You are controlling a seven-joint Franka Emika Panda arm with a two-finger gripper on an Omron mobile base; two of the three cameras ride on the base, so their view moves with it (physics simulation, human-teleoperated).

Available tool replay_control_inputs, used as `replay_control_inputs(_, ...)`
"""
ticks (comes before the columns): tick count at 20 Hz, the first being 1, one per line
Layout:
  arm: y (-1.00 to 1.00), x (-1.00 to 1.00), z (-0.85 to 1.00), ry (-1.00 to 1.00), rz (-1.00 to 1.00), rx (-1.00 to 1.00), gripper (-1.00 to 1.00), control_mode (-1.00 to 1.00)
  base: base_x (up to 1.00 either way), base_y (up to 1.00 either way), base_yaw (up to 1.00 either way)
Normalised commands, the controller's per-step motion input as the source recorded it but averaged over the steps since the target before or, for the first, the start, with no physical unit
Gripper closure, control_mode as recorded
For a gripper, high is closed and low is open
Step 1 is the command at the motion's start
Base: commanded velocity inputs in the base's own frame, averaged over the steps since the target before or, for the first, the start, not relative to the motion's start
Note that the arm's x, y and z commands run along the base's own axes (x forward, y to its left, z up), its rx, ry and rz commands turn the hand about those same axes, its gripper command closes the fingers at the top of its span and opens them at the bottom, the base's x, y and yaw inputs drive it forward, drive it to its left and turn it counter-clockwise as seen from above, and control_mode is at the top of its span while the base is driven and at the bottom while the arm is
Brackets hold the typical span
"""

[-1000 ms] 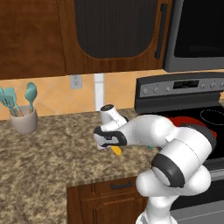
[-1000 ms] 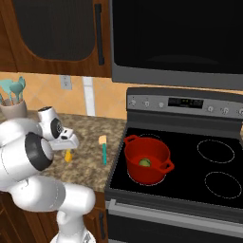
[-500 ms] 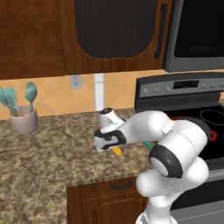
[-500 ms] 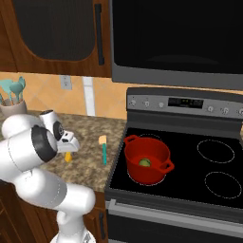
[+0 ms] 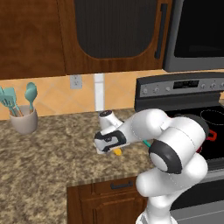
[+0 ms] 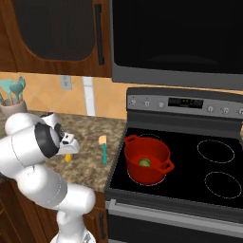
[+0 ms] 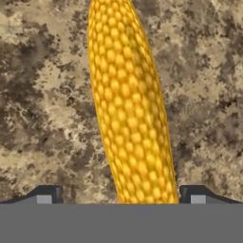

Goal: Put the lime and corn in the pot. Retrieve the spatula and lightly stir the vegetables in the pot.

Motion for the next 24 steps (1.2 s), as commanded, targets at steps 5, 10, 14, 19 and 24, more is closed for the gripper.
replay_control_inputs(5,0.00,0.00,0.00,0.00,0.00,0.00,1.00,-1.00,0.00,0.00,0.00)
replay_control_inputs(10,-0.15,0.00,0.00,0.00,0.00,0.05,1.00,-1.00,0.00,0.00,0.00)
replay_control_inputs(14,-0.63,-0.42,0.28,-0.07,0.01,0.22,1.00,-1.00,0.00,0.00,0.00)
replay_control_inputs(19,-0.81,-0.87,0.80,-0.21,0.00,0.28,1.00,-1.00,0.00,0.00,0.00)
replay_control_inputs(24,-0.56,-0.89,1.00,-0.23,0.00,0.23,1.00,-1.00,0.00,0.00,0.00)
